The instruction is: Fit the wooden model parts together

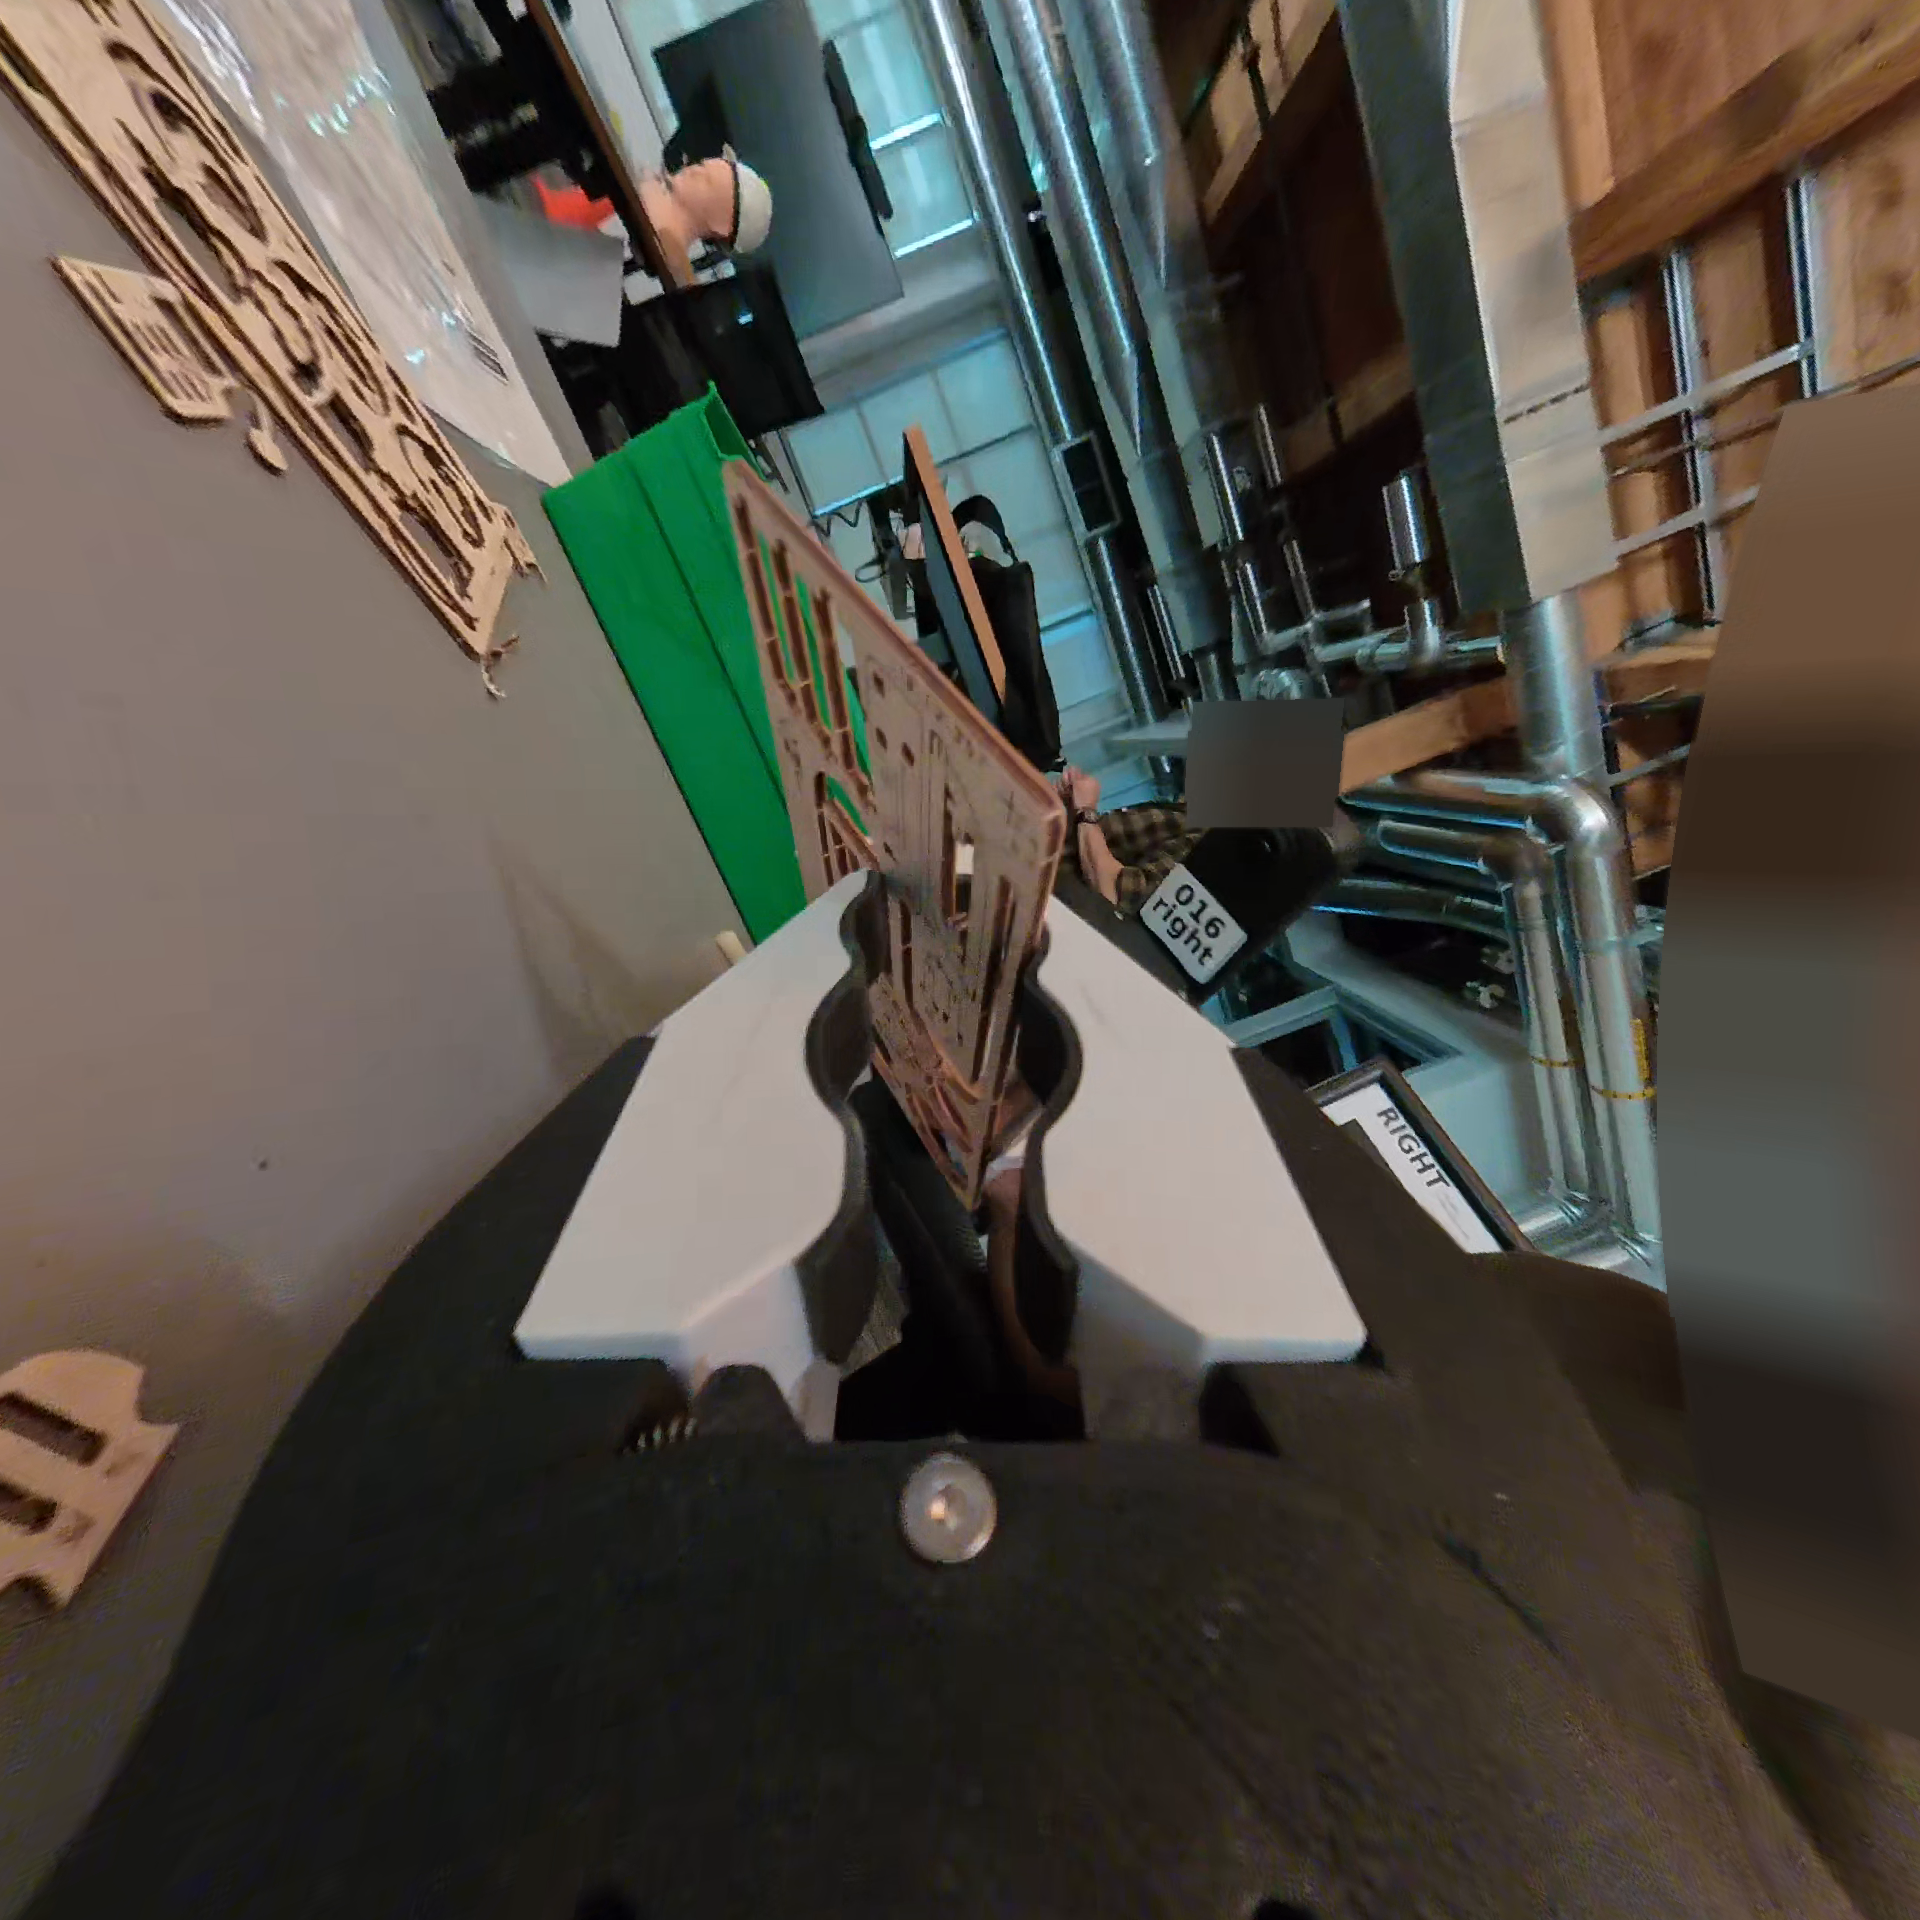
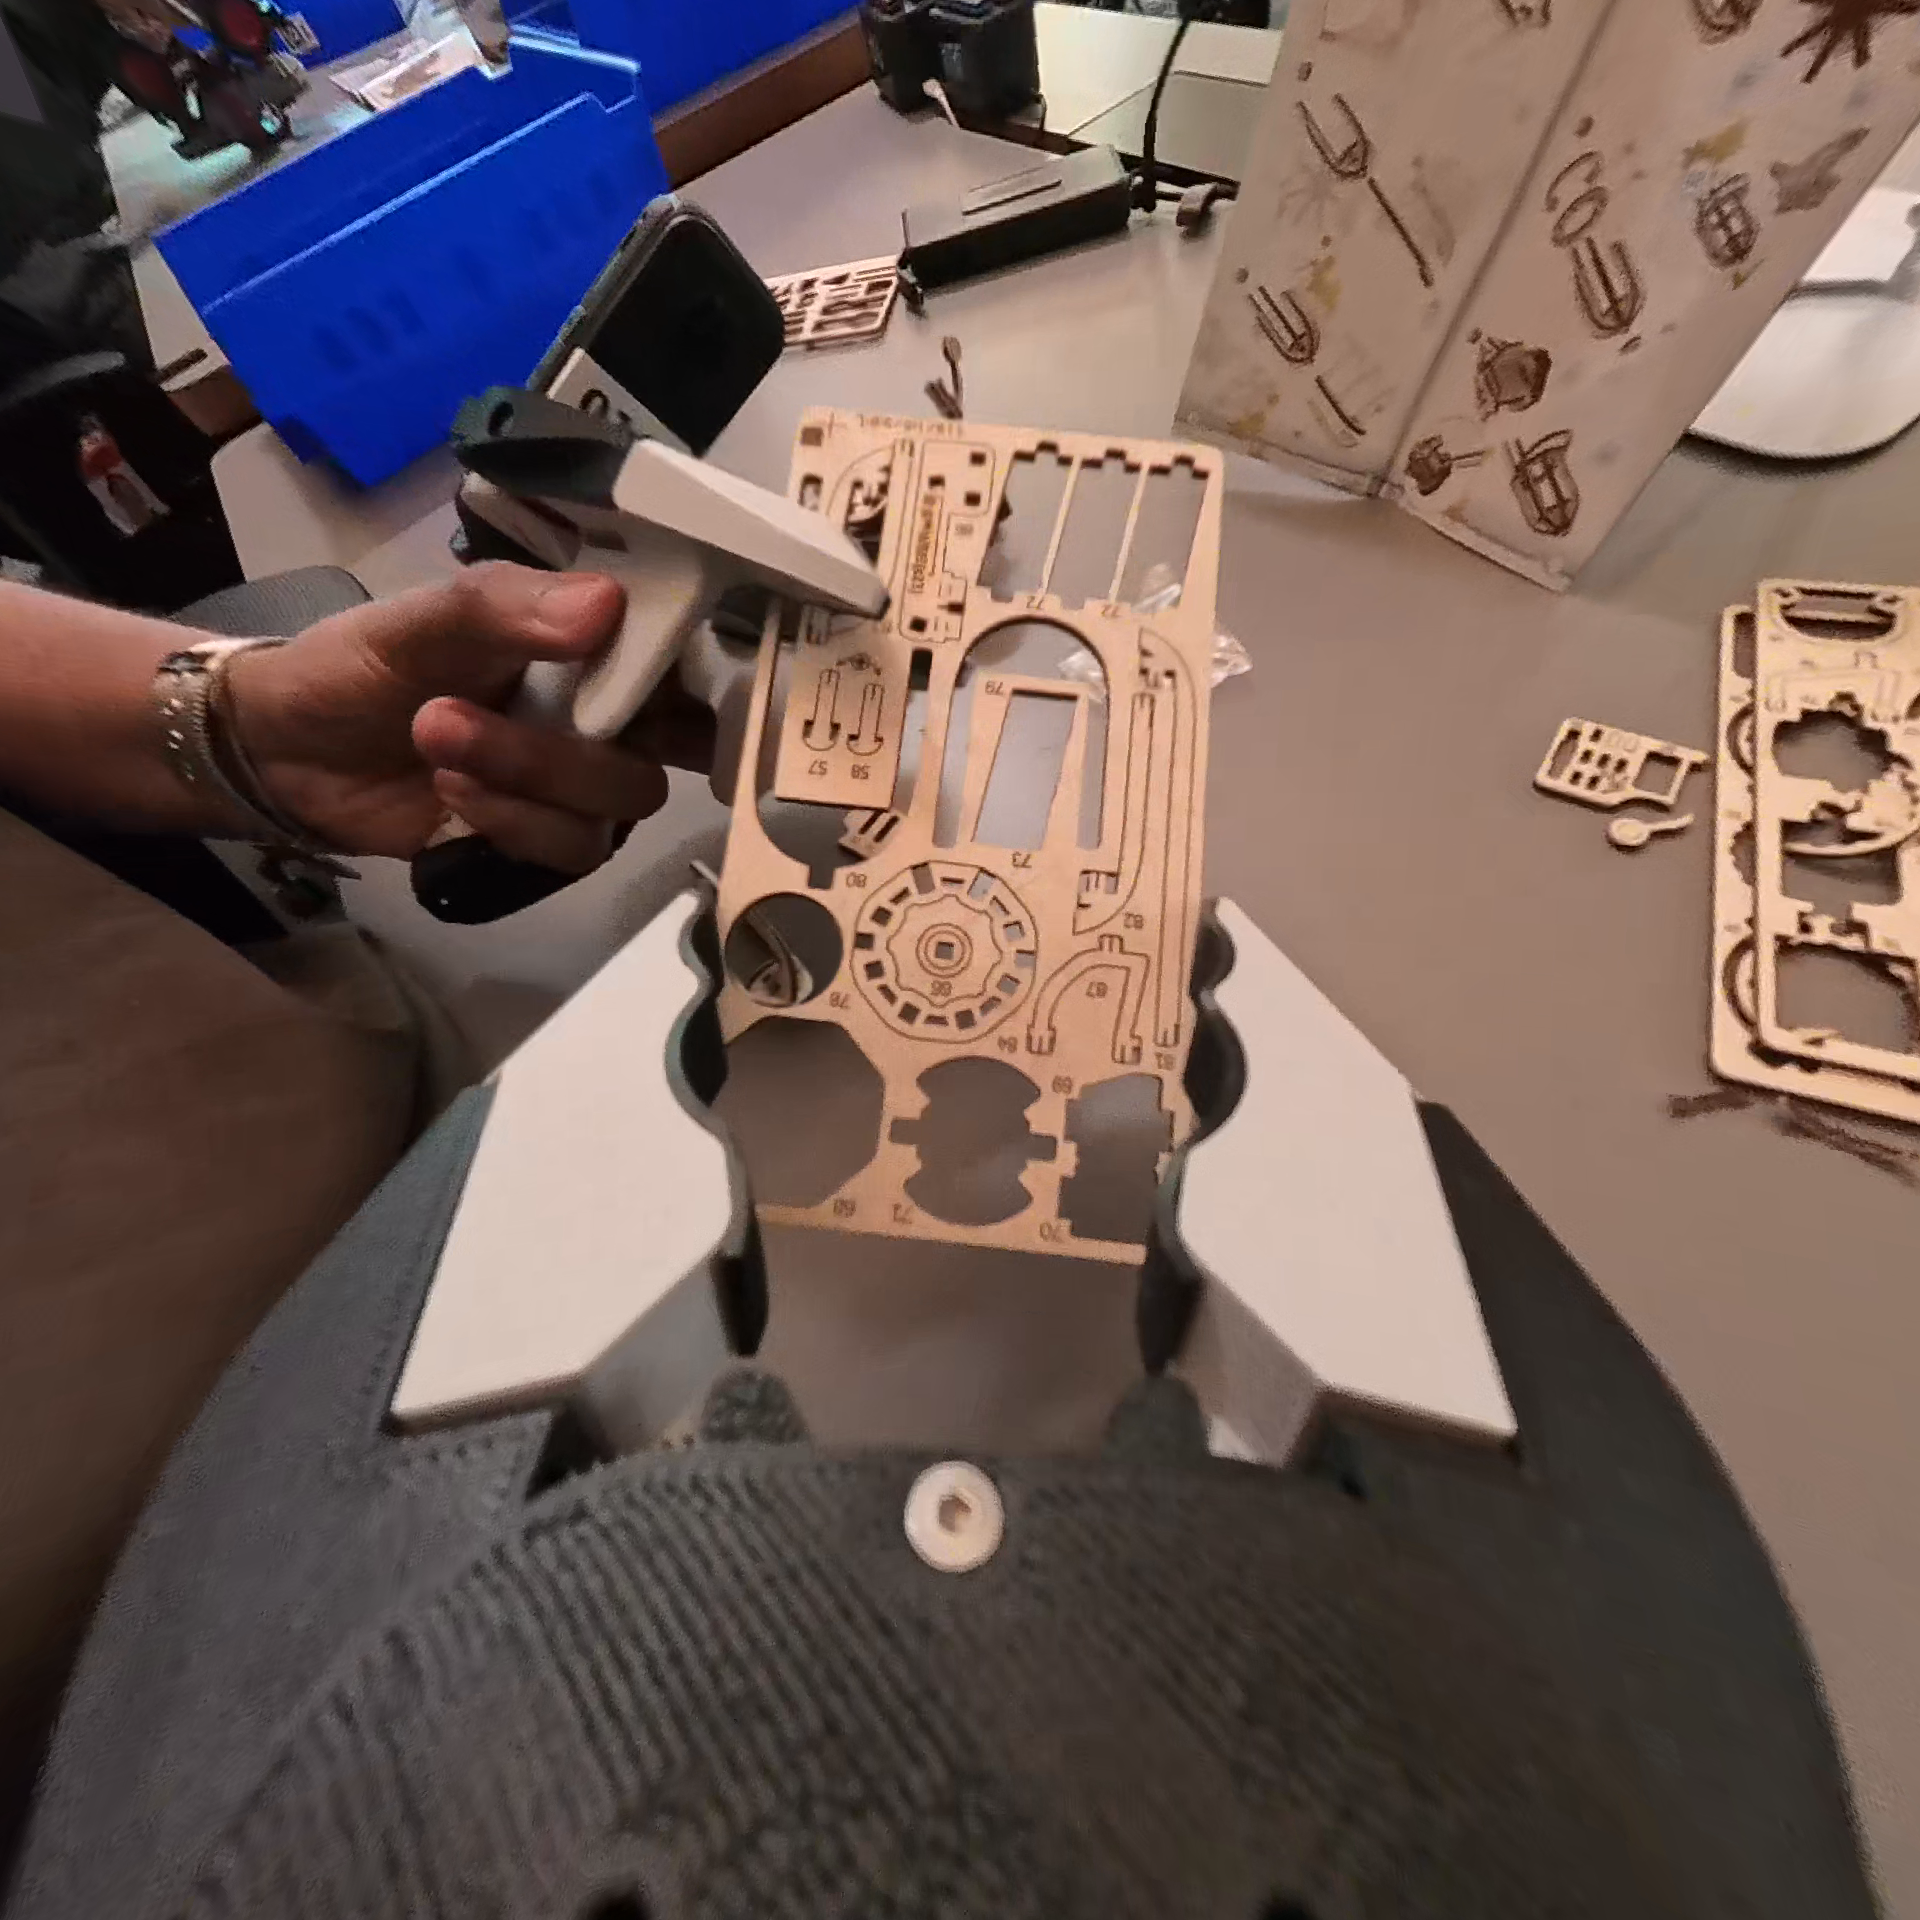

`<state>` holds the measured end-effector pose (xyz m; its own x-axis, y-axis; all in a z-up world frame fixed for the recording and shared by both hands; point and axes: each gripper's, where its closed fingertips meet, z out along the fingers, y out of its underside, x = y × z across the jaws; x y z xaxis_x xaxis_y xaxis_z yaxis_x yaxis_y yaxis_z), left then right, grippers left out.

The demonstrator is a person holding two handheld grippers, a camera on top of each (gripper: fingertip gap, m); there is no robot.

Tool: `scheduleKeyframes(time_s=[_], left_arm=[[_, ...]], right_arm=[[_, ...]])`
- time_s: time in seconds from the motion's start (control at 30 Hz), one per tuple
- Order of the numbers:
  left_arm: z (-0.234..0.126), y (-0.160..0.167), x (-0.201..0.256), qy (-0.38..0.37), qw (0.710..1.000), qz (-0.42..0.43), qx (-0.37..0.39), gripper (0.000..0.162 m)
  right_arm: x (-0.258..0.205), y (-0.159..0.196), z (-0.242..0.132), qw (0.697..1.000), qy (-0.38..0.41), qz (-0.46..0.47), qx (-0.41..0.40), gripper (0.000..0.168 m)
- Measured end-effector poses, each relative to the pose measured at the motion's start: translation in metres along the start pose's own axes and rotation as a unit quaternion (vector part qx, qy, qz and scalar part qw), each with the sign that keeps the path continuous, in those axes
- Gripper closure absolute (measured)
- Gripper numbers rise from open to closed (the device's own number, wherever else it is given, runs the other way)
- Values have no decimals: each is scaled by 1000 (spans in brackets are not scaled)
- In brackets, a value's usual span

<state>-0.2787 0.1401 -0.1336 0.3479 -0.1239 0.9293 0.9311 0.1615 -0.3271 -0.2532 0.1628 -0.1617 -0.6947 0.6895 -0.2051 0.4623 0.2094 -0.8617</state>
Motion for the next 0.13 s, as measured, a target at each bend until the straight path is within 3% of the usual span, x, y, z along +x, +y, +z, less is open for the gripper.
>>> scheduleKeyframes(time_s=[0.03,0.1,0.13], left_arm=[[-2,-1,-1,-4,1000,4,2,142],[-7,-5,-4,-12,1000,13,8,146],[-11,-9,-5,-13,1000,16,17,156]], right_arm=[[0,1,3,1000,5,-11,-3,78],[-1,1,6,1000,6,-25,-3,82],[-2,-1,5,1000,1,-26,7,89]])
